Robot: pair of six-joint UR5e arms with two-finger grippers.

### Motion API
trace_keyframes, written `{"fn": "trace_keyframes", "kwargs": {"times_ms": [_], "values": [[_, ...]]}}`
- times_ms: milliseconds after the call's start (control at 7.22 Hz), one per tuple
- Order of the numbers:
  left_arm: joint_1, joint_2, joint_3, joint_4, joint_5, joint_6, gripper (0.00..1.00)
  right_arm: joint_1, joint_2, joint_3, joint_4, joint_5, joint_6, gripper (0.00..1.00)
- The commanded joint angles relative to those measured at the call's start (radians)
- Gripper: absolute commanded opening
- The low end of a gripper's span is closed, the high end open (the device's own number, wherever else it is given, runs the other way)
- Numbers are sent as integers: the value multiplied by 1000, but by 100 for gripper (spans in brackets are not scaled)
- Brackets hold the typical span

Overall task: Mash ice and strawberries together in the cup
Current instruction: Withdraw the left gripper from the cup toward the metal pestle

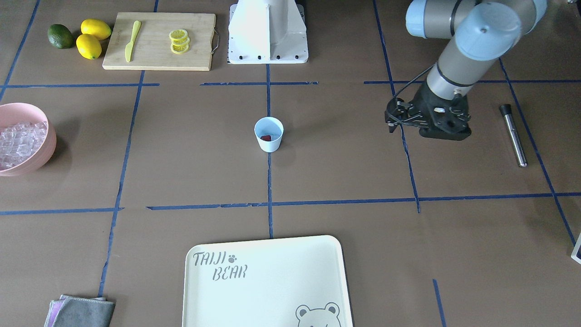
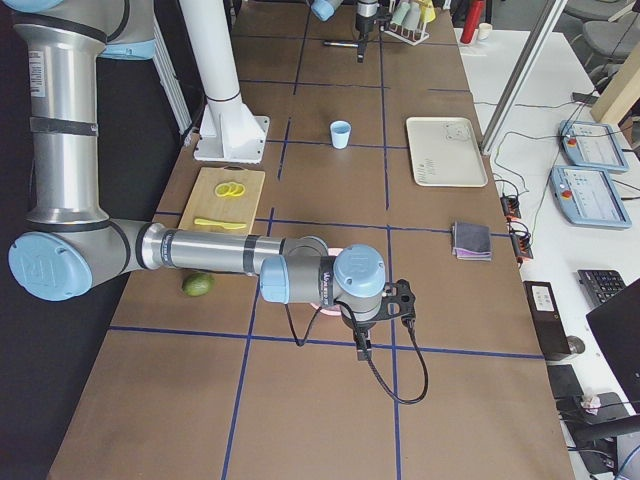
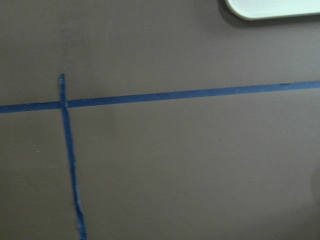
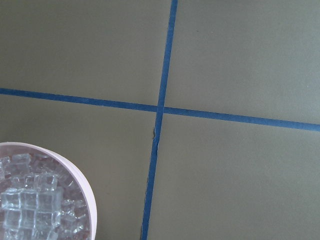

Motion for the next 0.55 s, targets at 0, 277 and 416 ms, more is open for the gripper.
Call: {"fn": "trace_keyframes", "kwargs": {"times_ms": [0, 277, 416], "values": [[-134, 207, -15, -16, -4, 251, 100, 2, -4, 0, -1, 1, 7, 100], [-206, 376, -6, -155, -4, 313, 100, 2, -2, -1, 1, -1, 12, 99], [-217, 446, 29, -277, -4, 310, 100, 2, -2, 3, 1, -1, 12, 99]]}}
